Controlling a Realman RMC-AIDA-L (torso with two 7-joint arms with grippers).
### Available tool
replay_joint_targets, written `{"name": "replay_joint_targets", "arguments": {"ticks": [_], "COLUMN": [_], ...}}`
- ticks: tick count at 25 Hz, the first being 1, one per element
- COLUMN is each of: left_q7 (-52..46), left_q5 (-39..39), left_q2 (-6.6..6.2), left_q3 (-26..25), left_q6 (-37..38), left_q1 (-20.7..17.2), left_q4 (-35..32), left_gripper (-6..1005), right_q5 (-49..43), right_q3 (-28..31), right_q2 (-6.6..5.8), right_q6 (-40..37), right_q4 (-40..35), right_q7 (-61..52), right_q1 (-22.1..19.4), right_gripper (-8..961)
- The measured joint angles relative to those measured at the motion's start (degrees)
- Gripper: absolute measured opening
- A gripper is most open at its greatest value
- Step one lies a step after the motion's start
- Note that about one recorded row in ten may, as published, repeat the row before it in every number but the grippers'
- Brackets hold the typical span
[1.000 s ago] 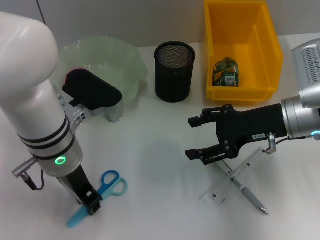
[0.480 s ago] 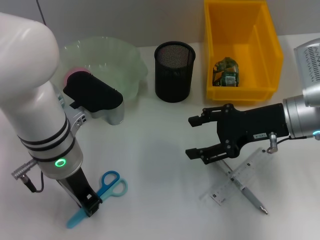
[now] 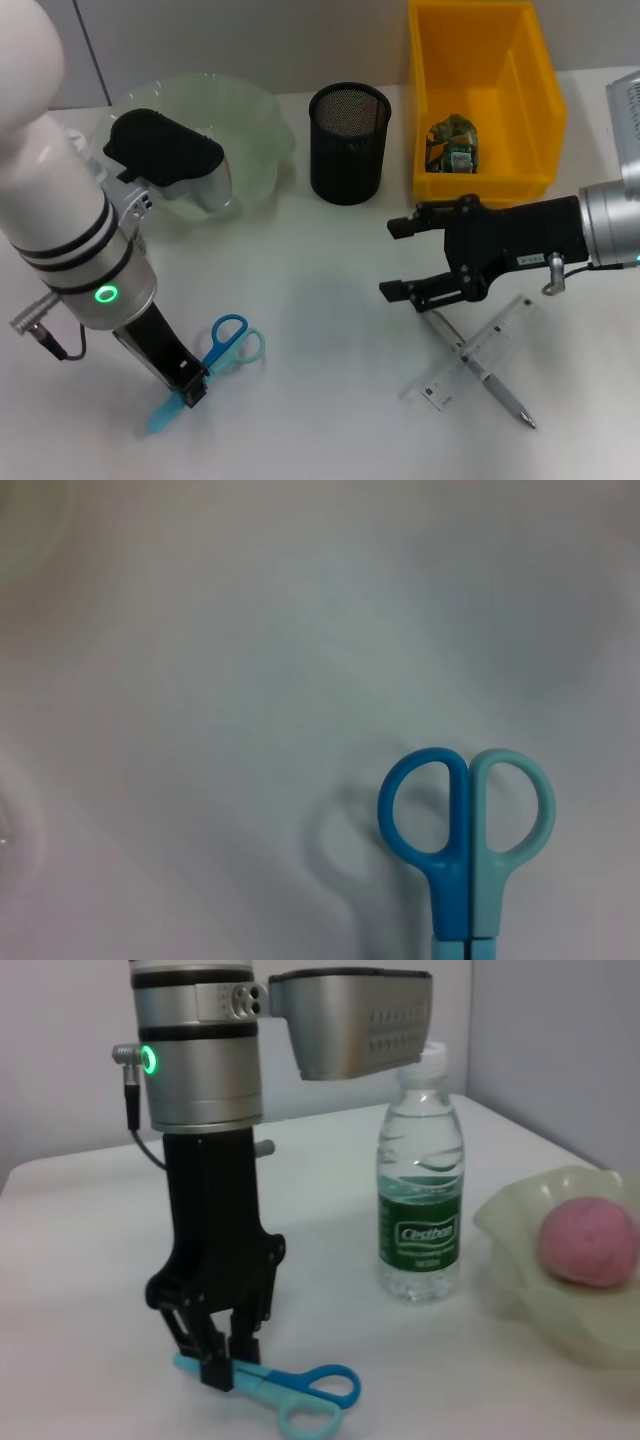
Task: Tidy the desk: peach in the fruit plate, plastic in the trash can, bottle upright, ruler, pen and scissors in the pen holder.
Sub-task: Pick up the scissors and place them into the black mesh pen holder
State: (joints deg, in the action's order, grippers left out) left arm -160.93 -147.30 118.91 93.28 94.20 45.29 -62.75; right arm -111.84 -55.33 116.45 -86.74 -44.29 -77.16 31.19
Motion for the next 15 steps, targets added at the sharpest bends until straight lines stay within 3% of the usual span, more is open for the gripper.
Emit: {"name": "replay_joint_targets", "arguments": {"ticks": [5, 6, 10, 15], "left_q7": [2.46, 4.98, 9.65, 20.69], "left_q5": [0.33, 1.67, 4.41, 10.18], "left_q2": [-0.11, -0.20, -0.35, -0.35], "left_q3": [-3.82, -7.22, -12.49, -19.93], "left_q6": [1.18, 1.86, 2.28, 1.95], "left_q1": [-0.15, -0.64, -2.25, -5.14], "left_q4": [-1.19, -2.44, -4.02, -3.89], "left_gripper": [211, 210, 210, 210], "right_q5": [0.04, 0.07, 0.11, 0.14], "right_q3": [4.16, 6.22, 9.29, 12.65], "right_q2": [-0.11, -0.10, -0.07, -0.86], "right_q6": [-0.09, -0.10, -0.09, -0.12], "right_q4": [0.62, 0.70, 0.74, 0.46], "right_q7": [-0.50, -2.03, -6.41, -16.87], "right_q1": [0.35, 0.52, 1.04, 2.37], "right_gripper": [813, 813, 813, 813]}}
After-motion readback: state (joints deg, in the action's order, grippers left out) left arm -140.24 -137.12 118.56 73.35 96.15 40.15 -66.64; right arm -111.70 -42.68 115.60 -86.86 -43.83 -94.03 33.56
